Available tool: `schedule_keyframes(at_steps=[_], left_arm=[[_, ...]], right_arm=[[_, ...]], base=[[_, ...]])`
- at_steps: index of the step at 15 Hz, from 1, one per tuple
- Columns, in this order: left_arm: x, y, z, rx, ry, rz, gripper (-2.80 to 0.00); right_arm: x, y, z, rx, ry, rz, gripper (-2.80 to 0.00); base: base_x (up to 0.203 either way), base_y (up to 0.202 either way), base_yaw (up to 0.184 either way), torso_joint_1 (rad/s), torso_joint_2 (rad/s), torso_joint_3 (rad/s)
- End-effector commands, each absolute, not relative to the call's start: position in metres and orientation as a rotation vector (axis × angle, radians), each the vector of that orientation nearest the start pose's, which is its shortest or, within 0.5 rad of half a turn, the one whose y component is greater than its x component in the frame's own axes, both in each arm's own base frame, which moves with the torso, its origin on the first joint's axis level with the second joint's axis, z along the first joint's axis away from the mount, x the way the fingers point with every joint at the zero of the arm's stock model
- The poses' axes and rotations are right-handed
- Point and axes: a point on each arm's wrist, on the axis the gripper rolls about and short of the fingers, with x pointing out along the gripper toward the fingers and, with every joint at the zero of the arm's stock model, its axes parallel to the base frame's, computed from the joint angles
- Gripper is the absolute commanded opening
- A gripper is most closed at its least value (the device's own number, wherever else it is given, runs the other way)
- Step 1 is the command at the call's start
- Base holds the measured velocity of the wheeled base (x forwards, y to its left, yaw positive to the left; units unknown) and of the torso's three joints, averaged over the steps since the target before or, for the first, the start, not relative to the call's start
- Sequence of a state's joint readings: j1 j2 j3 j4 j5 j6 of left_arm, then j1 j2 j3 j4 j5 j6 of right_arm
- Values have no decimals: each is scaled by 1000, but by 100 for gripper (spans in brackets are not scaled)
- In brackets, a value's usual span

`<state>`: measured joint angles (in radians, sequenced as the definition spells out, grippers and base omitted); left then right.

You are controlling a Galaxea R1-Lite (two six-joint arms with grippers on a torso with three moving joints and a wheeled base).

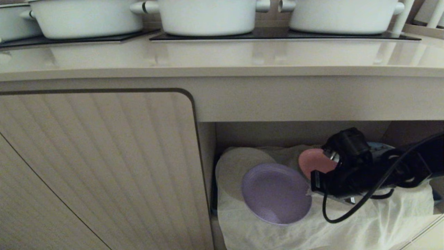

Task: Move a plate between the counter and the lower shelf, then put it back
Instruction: Put the plate in the cupboard

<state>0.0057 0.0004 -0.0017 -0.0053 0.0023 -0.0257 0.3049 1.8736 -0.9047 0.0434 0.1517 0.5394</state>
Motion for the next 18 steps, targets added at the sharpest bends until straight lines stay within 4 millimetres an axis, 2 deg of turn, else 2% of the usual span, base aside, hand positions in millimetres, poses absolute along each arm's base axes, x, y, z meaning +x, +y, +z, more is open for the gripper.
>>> schedule_keyframes(at_steps=[1, 8, 11, 18], left_arm=[[-23, 0, 77, -26, -6, 9, -280], [-23, 0, 77, -26, -6, 9, -280], [-23, 0, 77, -26, -6, 9, -280], [-23, 0, 77, -26, -6, 9, -280]], right_arm=[[302, 99, 90, 420, 1101, 106, -280], [310, 126, 82, 469, 1076, 110, -280], [319, 135, 76, 494, 1057, 26, -280], [337, 141, 76, 597, 1010, -55, -280]], base=[[0, 0, 0, 0, 0, 0], [0, 0, 0, 0, 0, 0], [0, 0, 0, 0, 0, 0], [0, 0, 0, 0, 0, 0]])
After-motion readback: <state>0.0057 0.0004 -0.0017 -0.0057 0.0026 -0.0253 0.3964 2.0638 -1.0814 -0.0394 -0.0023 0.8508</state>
